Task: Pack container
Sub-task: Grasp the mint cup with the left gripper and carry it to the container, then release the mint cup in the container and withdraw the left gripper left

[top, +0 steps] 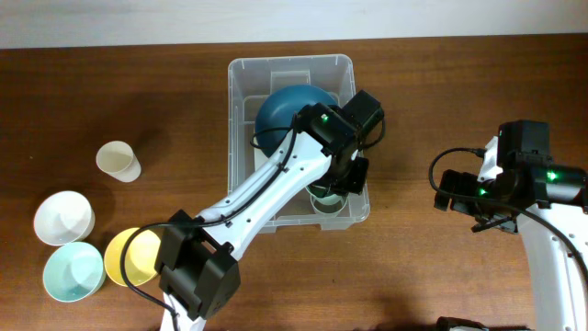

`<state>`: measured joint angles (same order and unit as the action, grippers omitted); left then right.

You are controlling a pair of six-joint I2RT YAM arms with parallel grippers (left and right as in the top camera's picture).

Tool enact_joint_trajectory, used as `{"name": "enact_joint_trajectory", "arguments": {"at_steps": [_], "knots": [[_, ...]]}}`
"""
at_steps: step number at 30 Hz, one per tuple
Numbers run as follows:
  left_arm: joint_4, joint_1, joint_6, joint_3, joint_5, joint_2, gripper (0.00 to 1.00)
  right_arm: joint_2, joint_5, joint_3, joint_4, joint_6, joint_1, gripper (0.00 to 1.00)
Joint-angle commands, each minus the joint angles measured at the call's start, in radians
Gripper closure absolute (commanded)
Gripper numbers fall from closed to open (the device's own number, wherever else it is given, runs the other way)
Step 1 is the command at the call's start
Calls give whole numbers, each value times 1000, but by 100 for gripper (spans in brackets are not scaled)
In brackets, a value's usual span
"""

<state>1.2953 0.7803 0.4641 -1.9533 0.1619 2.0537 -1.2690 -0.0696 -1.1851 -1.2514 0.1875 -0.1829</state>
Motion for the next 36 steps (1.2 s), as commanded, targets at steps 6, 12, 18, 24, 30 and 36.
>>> {"name": "enact_joint_trajectory", "arguments": {"at_steps": [6, 12, 18, 24, 30, 36], "knots": [[5, 1, 6, -4, 15, 0, 47, -2, -2, 2, 0, 8, -6, 2], [41, -35, -10, -47, -61, -14, 46, -2, -2, 2, 0, 8, -5, 2], [131, -213, -9, -151, -292, -111, 31, -2, -2, 2, 0, 8, -5, 2], [133, -524, -10, -155, -320, -166, 22, -2, -2, 3, 0, 8, -5, 2], [119, -836, -10, -146, -315, -113, 21, -2, -2, 4, 0, 8, -5, 2], [118, -952, -17, -134, -316, 20, 21, -2, -2, 4, 0, 8, -5, 2]]}}
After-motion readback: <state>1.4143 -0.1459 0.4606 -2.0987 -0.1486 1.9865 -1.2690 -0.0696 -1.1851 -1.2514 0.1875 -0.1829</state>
